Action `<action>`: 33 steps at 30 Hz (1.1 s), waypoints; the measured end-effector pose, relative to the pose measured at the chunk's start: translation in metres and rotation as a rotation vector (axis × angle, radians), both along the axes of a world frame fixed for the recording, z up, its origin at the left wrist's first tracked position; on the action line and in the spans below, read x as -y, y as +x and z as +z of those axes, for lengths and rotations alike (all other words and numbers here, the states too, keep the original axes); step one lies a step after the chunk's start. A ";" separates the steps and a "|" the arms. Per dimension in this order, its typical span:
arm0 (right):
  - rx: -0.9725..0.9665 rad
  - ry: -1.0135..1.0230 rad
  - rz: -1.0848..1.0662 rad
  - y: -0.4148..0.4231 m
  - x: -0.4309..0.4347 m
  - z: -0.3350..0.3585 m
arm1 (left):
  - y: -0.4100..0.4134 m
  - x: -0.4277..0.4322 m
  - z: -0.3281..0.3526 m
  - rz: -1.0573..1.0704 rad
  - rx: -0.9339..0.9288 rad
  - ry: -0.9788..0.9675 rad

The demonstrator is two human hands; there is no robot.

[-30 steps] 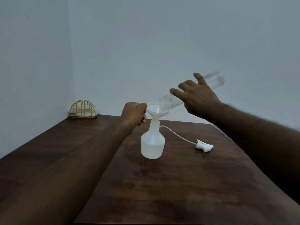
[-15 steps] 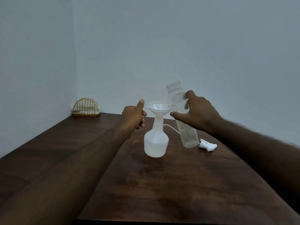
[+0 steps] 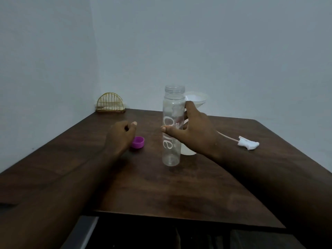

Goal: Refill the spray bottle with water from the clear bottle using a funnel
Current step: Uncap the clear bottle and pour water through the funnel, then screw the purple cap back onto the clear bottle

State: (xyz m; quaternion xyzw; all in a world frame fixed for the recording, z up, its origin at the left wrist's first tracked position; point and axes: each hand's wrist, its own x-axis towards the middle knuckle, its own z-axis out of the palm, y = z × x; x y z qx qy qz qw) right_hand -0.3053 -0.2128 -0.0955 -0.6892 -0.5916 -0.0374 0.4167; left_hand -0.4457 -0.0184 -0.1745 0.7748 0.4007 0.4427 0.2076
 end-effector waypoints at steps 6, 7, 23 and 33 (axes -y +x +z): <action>-0.036 0.033 0.007 -0.015 -0.040 -0.024 | -0.008 -0.022 -0.028 0.001 -0.035 -0.121; -0.052 0.046 0.011 -0.016 -0.047 -0.027 | -0.007 -0.023 -0.029 -0.020 -0.049 -0.101; -0.123 0.102 0.027 -0.025 -0.067 -0.050 | 0.006 -0.037 -0.028 -0.108 -0.407 -0.012; -0.046 0.307 -0.122 -0.022 -0.045 -0.030 | 0.001 -0.011 0.006 -0.010 0.179 -0.058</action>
